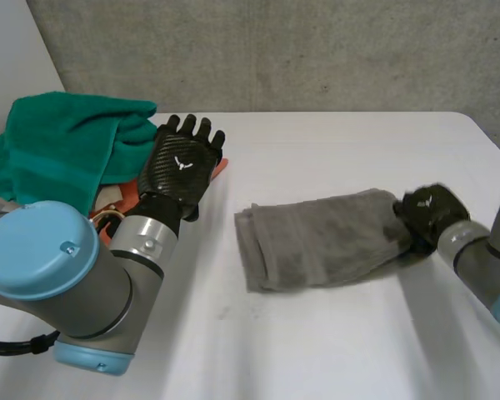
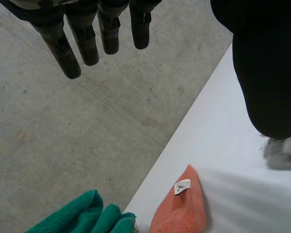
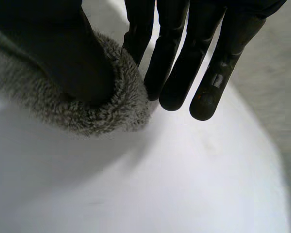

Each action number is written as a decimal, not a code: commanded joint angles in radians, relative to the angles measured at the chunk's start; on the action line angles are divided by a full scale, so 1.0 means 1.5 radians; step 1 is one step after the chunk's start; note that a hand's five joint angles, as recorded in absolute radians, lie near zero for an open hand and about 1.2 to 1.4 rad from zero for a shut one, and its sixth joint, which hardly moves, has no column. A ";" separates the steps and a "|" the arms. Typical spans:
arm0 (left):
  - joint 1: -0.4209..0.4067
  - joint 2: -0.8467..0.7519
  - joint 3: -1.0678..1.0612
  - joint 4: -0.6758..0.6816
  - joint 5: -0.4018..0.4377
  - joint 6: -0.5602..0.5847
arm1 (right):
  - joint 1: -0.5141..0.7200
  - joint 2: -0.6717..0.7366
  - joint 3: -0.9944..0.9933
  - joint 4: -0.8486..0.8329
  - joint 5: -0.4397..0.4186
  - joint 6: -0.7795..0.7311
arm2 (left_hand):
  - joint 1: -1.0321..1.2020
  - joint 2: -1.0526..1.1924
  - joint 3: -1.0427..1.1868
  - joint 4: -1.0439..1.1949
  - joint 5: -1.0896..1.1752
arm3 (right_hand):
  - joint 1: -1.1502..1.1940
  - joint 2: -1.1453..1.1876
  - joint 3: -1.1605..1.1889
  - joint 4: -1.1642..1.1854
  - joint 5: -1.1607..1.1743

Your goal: Fold the laundry.

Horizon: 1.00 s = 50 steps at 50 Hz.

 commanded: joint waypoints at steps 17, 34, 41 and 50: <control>-0.010 0.017 0.043 -0.016 -0.026 -0.055 | 0.313 0.006 -0.027 -0.115 -0.073 0.081 | 0.008 0.000 -0.004 -0.001 -0.012 | -0.531 -0.668 -0.673 -0.676 -0.656; -0.120 -0.216 0.325 -0.241 -0.056 -0.299 | 0.123 0.022 -0.142 0.127 -0.088 0.379 | 0.071 0.062 0.058 0.062 0.050 | -0.531 -0.668 -0.673 -0.676 -0.656; -0.122 -0.314 0.394 -0.341 -0.069 -0.306 | 0.122 0.114 -0.198 0.153 -0.091 0.360 | 0.102 0.094 0.090 0.093 0.082 | -0.531 -0.668 -0.673 -0.676 -0.656; -0.116 -0.331 0.388 -0.379 -0.114 -0.258 | 0.124 0.165 -0.228 0.181 -0.080 0.290 | 0.079 0.070 0.066 0.070 0.058 | -0.531 -0.668 -0.673 -0.676 -0.656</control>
